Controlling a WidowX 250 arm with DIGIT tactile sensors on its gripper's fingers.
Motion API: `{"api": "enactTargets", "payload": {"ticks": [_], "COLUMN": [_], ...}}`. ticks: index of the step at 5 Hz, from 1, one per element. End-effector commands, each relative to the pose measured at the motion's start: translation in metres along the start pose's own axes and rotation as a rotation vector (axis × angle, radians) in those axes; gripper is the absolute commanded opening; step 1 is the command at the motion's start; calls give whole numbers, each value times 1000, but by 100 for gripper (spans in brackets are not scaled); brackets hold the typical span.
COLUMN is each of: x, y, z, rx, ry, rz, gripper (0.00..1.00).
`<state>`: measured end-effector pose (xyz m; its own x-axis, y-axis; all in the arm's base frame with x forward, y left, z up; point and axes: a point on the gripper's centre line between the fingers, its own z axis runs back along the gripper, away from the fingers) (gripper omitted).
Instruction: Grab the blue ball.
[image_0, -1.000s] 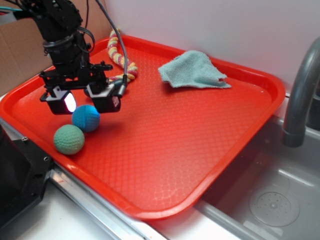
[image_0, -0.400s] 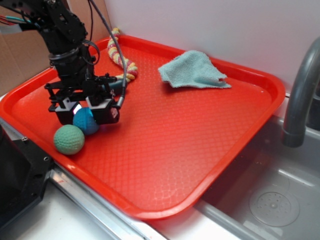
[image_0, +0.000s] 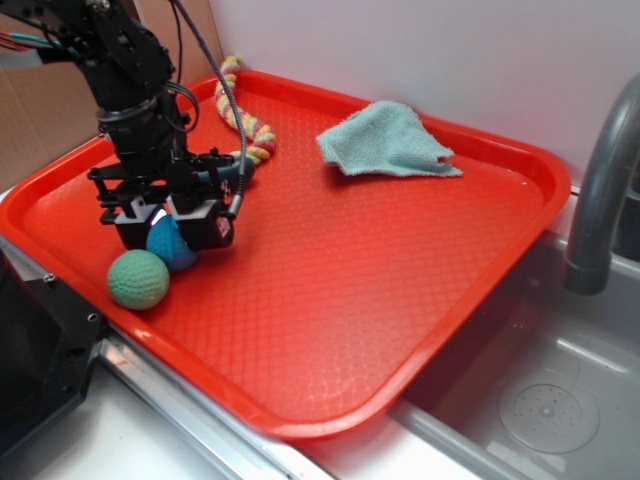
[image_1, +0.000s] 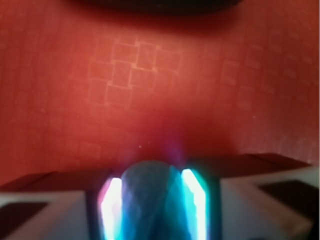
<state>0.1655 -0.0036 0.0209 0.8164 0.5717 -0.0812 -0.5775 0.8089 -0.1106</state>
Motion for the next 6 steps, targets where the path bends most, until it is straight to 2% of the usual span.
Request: {"api": "enactTargets", "payload": {"ticks": [1, 2, 3, 4, 5, 6], "x": [24, 25, 8, -16, -37, -48], "y": [-11, -17, -31, -37, -43, -47], "z": [21, 50, 84, 112, 135, 136], "rx": [80, 91, 41, 17, 23, 70], "ry": [-71, -121, -174, -195, -216, -225], "rz": [-138, -260, -397, -480, -576, -593], "gripper": [0, 0, 0, 0, 0, 0]}}
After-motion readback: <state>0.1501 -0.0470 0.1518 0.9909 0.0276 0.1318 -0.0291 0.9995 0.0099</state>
